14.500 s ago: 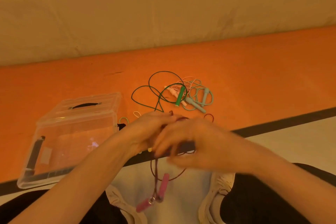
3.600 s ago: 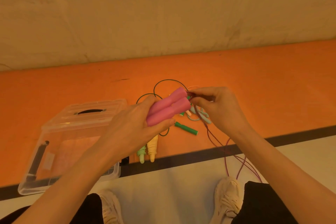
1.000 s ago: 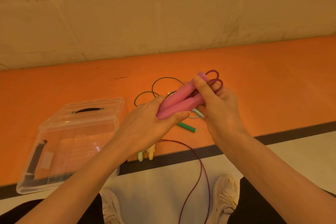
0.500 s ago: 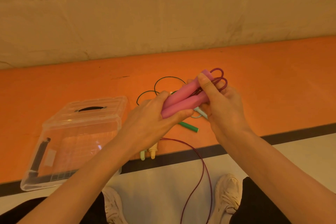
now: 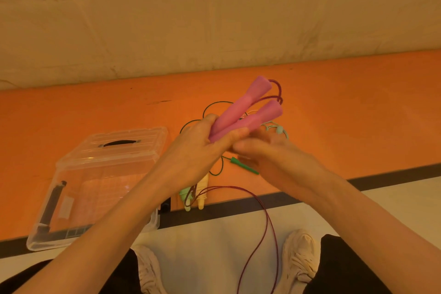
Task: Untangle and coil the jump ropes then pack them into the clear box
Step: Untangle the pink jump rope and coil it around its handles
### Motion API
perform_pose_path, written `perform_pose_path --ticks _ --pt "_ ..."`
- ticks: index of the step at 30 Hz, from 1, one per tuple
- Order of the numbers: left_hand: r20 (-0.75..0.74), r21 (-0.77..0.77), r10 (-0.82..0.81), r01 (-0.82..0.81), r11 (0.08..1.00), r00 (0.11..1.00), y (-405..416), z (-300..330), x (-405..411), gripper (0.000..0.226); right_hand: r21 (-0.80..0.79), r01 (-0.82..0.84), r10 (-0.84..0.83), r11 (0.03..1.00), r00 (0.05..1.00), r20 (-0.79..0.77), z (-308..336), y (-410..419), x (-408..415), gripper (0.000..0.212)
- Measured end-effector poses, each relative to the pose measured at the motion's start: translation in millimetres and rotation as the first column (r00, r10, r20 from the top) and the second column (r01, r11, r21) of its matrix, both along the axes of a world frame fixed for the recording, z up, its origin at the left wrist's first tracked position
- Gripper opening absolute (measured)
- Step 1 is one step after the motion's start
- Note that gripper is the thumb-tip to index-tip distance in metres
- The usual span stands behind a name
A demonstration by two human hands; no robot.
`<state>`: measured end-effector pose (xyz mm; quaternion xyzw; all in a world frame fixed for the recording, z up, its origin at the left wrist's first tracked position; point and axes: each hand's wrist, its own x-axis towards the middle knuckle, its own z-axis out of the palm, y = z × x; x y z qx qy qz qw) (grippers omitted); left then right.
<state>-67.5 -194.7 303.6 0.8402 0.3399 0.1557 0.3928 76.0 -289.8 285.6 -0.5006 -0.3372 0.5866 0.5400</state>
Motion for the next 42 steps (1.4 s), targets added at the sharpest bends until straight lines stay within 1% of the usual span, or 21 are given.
perform_pose_path --ticks 2,3,5,8,10,12,14,18,20,21,22,23,26,27,29,30,33,34,37,40,42 --pt "0.053 -0.029 0.02 -0.019 0.999 0.998 1.4 -1.6 0.6 0.054 -0.033 -0.121 0.123 0.992 0.99 0.068 -8.7 -0.5 -8.7 0.066" --pt "0.073 -0.044 0.026 -0.023 0.999 0.997 1.3 -1.6 1.0 0.051 -0.059 -0.154 0.16 0.986 0.981 0.108 -11.7 -0.5 -13.9 0.073" --pt "0.096 -0.058 0.029 -0.023 0.998 0.995 0.6 -1.0 1.9 0.046 -0.095 -0.219 0.232 0.971 0.96 0.158 -15.7 -0.6 -24.5 0.074" --pt "0.092 -0.041 0.046 -0.042 0.998 0.995 0.4 -1.0 2.5 0.043 -0.115 -0.232 0.253 0.966 0.94 0.229 -16.6 -2.9 -35.0 0.045" --pt "0.075 -0.03 0.065 -0.063 0.998 0.995 0.6 -0.9 0.5 0.044 -0.115 -0.165 0.191 0.98 0.942 0.276 -14.9 -5.4 -36.7 0.022" --pt "0.028 -0.003 0.087 -0.087 0.996 0.996 -0.1 -0.6 -1.9 0.046 -0.118 -0.104 0.14 0.988 0.923 0.359 -12.8 -9.6 -36.9 0.011" --pt "-0.037 0.055 0.111 -0.108 0.993 0.993 -1.5 -1.0 -4.0 0.045 -0.134 -0.097 0.151 0.986 0.863 0.482 -8.5 -15.6 -36.5 0.014" --pt "-0.107 0.175 0.15 -0.13 0.976 0.983 2.8 -3.7 -8.9 0.051 -0.148 -0.154 0.213 0.977 0.648 0.732 6.3 -30.3 -33.3 0.015" --pt "-0.107 0.16 0.161 -0.142 0.977 0.981 8.5 -5.2 -11.3 0.056 -0.118 -0.158 0.187 0.98 0.559 0.808 13.8 -34.2 -28.9 0.015" --pt "-0.101 0.122 0.164 -0.151 0.981 0.981 11.2 -5.9 -12.4 0.058 -0.105 -0.159 0.175 0.982 0.542 0.822 17.7 -35.1 -25.9 0.015" --pt "-0.098 0.083 0.163 -0.155 0.984 0.982 13.2 -6.5 -13.3 0.06 -0.096 -0.158 0.168 0.983 0.554 0.815 20.9 -35.1 -22.7 0.015" --pt "-0.093 0.051 0.154 -0.15 0.987 0.984 14.4 -6.8 -14.1 0.062 -0.106 -0.15 0.176 0.983 0.606 0.776 24.0 -34.8 -19.5 0.017" --pt "-0.049 -0.028 0.113 -0.115 0.993 0.992 13.8 -5.3 -13.8 0.064 -0.205 -0.073 0.167 0.976 0.855 0.491 25.2 -30.7 -9.2 0.033" --pt "-0.032 -0.057 0.099 -0.101 0.993 0.995 12.3 -4.0 -12.8 0.063 -0.196 -0.022 0.108 0.98 0.892 0.439 22.8 -28.6 -6.2 0.035" --pt "-0.015 -0.119 0.062 -0.063 0.991 0.998 7.8 -1.6 -9.9 0.054 -0.09 0.11 -0.064 0.99 0.909 0.412 17.8 -21.8 -0.4 0.035" --pt "-0.014 -0.147 0.04 -0.042 0.988 0.999 5.7 -1.3 -8.2 0.05 -0.037 0.169 -0.144 0.985 0.921 0.363 15.6 -18.8 1.3 0.034" --pt "-0.002 -0.168 -0.01 0.01 0.986 1.0 1.3 -1.9 -6.0 0.045 -0.011 0.303 -0.301 0.953 0.95 0.086 9.2 -14.9 2.4 0.037" --pt "-0.008 -0.152 -0.023 0.021 0.988 1.0 0.9 -1.8 -6.1 0.045 -0.012 0.328 -0.327 0.945 0.944 0.035 6.6 -14.1 2.3 0.039" --pt "-0.055 -0.135 -0.075 0.067 0.989 0.996 -0.4 -0.6 -7.4 0.052 0.03 0.35 -0.35 0.936 0.937 -0.005 1.5 -11.8 4.1 0.047" --pt "-0.074 -0.145 -0.125 0.114 0.983 0.989 0.8 -1.9 -9.7 0.054 0.108 0.353 -0.34 0.929 0.932 -0.121 5.5 -10.4 3.3 0.047" --pt "-0.076 -0.158 -0.166 0.153 0.975 0.983 1.5 -2.9 -9.4 0.056 0.12 0.376 -0.359 0.919 0.922 -0.144 7.8 -11.3 0.9 0.046"
